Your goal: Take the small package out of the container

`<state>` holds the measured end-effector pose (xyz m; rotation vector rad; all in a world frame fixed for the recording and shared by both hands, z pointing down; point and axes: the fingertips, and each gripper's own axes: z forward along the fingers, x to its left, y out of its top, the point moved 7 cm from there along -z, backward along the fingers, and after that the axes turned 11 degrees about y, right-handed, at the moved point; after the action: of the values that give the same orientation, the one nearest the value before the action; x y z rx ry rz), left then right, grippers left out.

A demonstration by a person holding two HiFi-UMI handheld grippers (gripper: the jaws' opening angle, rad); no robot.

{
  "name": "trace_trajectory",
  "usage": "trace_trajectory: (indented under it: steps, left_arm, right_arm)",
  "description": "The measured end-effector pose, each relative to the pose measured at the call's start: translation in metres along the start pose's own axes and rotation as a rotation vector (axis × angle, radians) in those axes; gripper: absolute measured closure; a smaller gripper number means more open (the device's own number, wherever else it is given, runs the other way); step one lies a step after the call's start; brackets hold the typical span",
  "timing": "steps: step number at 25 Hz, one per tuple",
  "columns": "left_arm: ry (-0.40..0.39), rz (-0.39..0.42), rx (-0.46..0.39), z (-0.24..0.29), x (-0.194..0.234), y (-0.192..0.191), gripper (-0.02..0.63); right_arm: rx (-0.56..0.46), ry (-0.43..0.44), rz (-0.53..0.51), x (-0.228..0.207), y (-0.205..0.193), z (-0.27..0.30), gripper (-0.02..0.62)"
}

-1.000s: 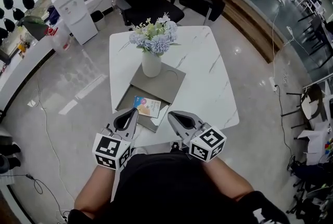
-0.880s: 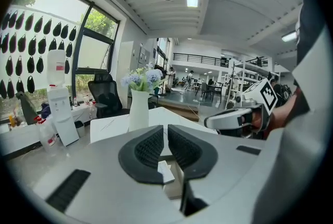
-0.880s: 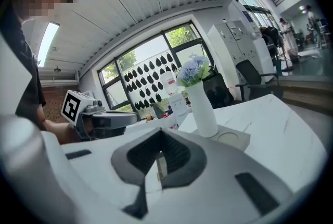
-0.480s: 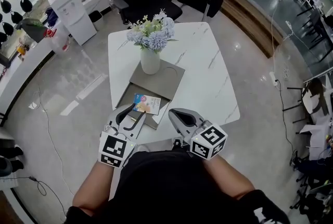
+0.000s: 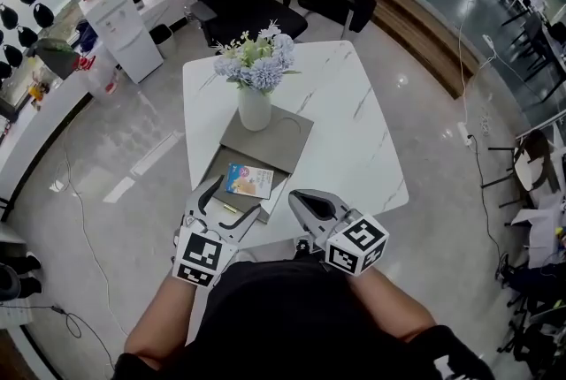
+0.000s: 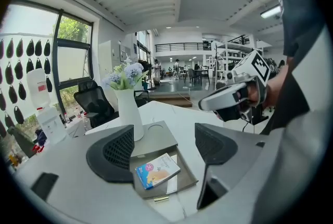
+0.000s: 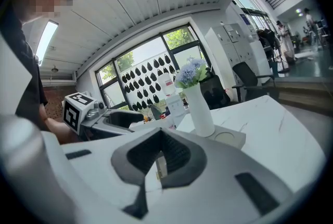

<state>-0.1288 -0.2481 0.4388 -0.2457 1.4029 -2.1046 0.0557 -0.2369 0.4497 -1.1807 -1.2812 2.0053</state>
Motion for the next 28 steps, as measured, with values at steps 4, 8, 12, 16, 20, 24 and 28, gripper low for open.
trace_trajectory:
  steps: [4, 8, 12, 16, 20, 24, 28]
  left_arm:
    - [-0.046, 0.129, 0.054, 0.006, -0.006, -0.010, 0.241]
    - [-0.111, 0.323, 0.162, 0.029, -0.007, -0.031, 0.242]
    - [-0.181, 0.447, 0.258, 0.059, -0.006, -0.053, 0.244]
    - [-0.251, 0.606, 0.334, 0.093, -0.010, -0.074, 0.244]
    - [-0.315, 0.794, 0.426, 0.126, -0.014, -0.099, 0.242]
    - [-0.398, 0.871, 0.492, 0.149, -0.020, -0.113, 0.235]
    - [-0.471, 0.902, 0.558, 0.162, -0.023, -0.125, 0.224]
  right_arm:
    - [0.002, 0.000, 0.004, 0.000, -0.002, -0.001, 0.594]
    - [0.008, -0.007, 0.017, -0.002, -0.007, -0.003, 0.594]
    - [0.022, -0.013, 0.030, -0.006, -0.010, -0.004, 0.594]
    - [0.024, -0.027, 0.037, -0.010, -0.010, -0.010, 0.594]
    - [0.031, -0.032, 0.044, -0.016, -0.014, -0.011, 0.594]
    - [0.035, -0.044, 0.054, -0.021, -0.015, -0.015, 0.594]
    - [0.028, -0.057, 0.064, -0.029, -0.014, -0.020, 0.594]
